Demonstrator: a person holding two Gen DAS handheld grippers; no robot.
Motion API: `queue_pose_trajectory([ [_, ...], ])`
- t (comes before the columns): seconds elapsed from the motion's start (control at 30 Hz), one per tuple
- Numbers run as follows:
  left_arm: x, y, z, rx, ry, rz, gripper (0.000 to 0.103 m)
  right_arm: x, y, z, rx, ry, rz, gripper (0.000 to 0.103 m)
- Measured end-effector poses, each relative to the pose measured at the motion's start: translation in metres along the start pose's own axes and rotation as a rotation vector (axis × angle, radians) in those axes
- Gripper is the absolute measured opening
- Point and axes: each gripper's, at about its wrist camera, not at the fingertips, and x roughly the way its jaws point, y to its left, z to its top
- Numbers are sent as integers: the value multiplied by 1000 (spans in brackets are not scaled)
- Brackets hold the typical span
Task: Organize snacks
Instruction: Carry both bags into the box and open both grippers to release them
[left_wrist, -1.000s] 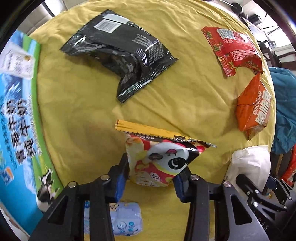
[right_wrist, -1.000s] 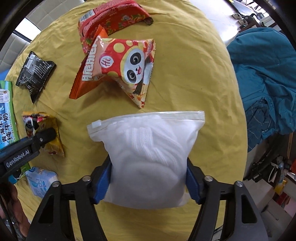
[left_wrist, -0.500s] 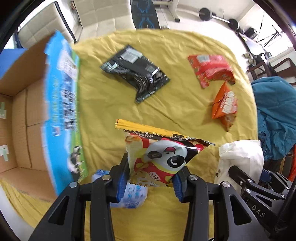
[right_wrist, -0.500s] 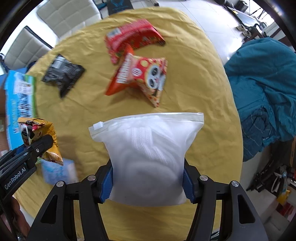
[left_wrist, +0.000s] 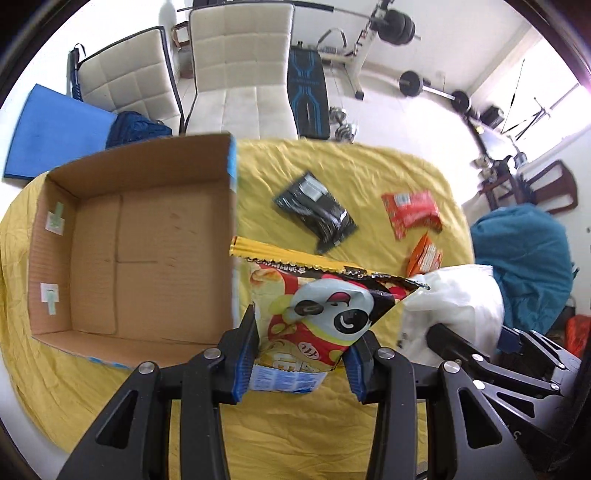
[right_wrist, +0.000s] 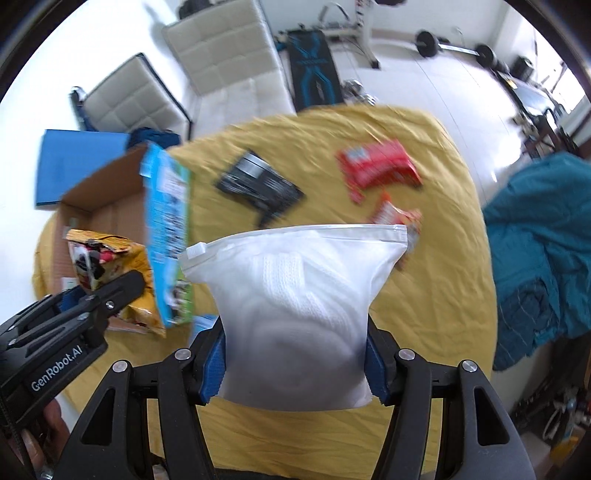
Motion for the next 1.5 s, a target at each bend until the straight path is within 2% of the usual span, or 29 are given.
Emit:
queue_pose_trajectory([
  [0.1, -20, 28, 9, -15, -16, -33, 38, -15, 38, 9, -32, -33, 25, 64],
  [0.2, -31, 60, 21, -17, -29, -32, 38, -21, 73, 19, -51, -50, 50, 64],
  [0.3, -29, 94, 32, -10, 4, -41, 38, -11, 115, 35, -65, -39, 76, 64],
  [0.37, -23, 118, 39, -14, 34, -48, 38, 0, 138, 43, -72, -24, 92, 64],
  [0.5, -7, 163, 51, -16, 57, -13, 38, 35, 185, 62, -78, 17, 108, 64],
  [0.67, 37, 214, 68, -65, 112, -3, 38, 97, 228, 84, -86, 76, 91, 64],
  [0.73, 50, 230, 74, -90, 128, -11, 38, 121, 238, 92, -87, 105, 74, 64],
  [0.9, 95, 264, 95, -172, 200, -87, 38, 164, 248, 107, -56, 154, 88, 64],
  [1.03, 123, 276, 104, -201, 243, -118, 38, 190, 253, 115, -43, 169, 56, 64],
  [1.17, 144, 277, 107, -222, 290, -179, 38, 214, 254, 118, -45, 179, 23, 65],
  [1.33, 159, 275, 107, -221, 320, -169, 39, 234, 254, 120, -56, 203, -5, 67],
  [1.5, 161, 277, 107, -227, 339, -154, 41, 238, 258, 123, -80, 204, -16, 70],
])
